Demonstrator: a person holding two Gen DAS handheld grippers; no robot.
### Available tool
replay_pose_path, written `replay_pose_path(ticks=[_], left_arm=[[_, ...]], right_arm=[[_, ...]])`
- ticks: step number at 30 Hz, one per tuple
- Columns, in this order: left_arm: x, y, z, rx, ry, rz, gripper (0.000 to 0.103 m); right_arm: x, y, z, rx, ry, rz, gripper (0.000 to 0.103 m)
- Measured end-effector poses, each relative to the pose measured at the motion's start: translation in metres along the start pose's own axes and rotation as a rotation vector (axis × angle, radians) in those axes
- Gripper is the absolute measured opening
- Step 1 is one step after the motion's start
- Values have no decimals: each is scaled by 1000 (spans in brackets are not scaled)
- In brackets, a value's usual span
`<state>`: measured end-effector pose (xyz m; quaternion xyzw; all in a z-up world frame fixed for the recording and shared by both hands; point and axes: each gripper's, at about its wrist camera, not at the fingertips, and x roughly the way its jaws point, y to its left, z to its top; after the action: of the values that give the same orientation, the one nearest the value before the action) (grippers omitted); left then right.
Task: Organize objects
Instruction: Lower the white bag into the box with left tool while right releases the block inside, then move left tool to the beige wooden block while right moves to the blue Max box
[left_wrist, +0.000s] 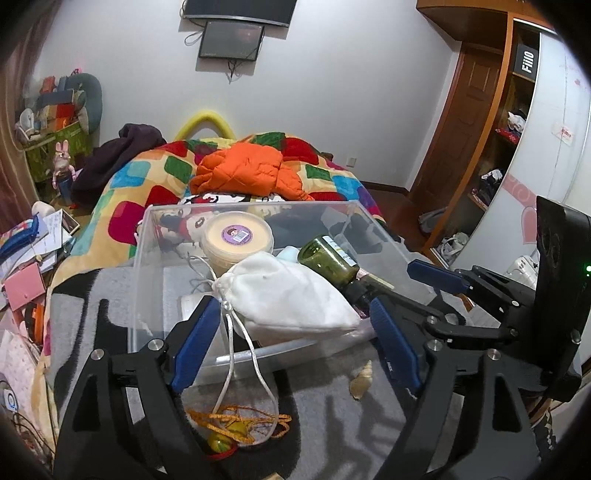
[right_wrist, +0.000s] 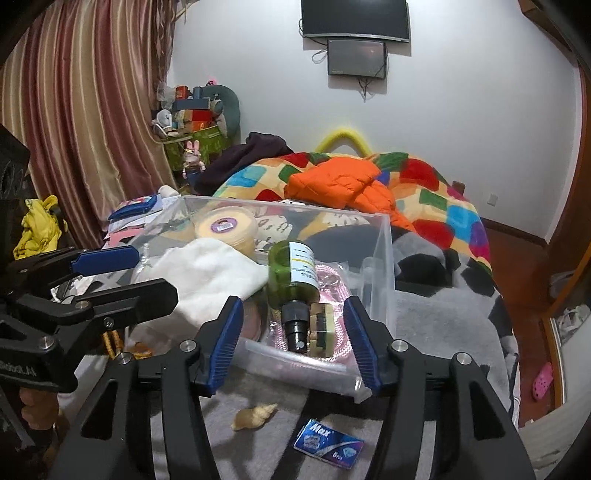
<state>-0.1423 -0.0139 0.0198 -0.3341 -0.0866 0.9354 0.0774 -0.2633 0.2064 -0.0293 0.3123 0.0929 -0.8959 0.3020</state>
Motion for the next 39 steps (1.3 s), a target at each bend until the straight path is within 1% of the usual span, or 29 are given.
replay_pose_path(ticks=[1,3,5,12,20,25,31,35,39], left_arm=[[-2,0,0,0,-2,1,85],[-6,0,-1,-4,-7,5,91],[-10,0,-1,-7,-15,15,93],[-20,-2,-7,0,-10,36,93],[-30,-4,-20,15,-5,50,95],[-30,-4,-29,16,16,57,95],[-29,3,-43,-2,39,57,95],[-22,12,-51,-36,69,55,95],[-20,15,-61,-56,91,48,95]], right_arm=[[-3,1,-1,-2,-3,3,55],[-8,1,-2,-4,-7,3,56],[-13,2,-3,-3,-10,3,57],[-27,2,-11,13,-18,17,57],[-46,3,-20,2,-37,-7,58],[-53,1,-26,10,-45,-13,63],[-57,-1,-35,25,-42,-29,63],[-57,-8,-43,55,-33,-30,63],[-53,-12,-51,70,-13,-54,63]])
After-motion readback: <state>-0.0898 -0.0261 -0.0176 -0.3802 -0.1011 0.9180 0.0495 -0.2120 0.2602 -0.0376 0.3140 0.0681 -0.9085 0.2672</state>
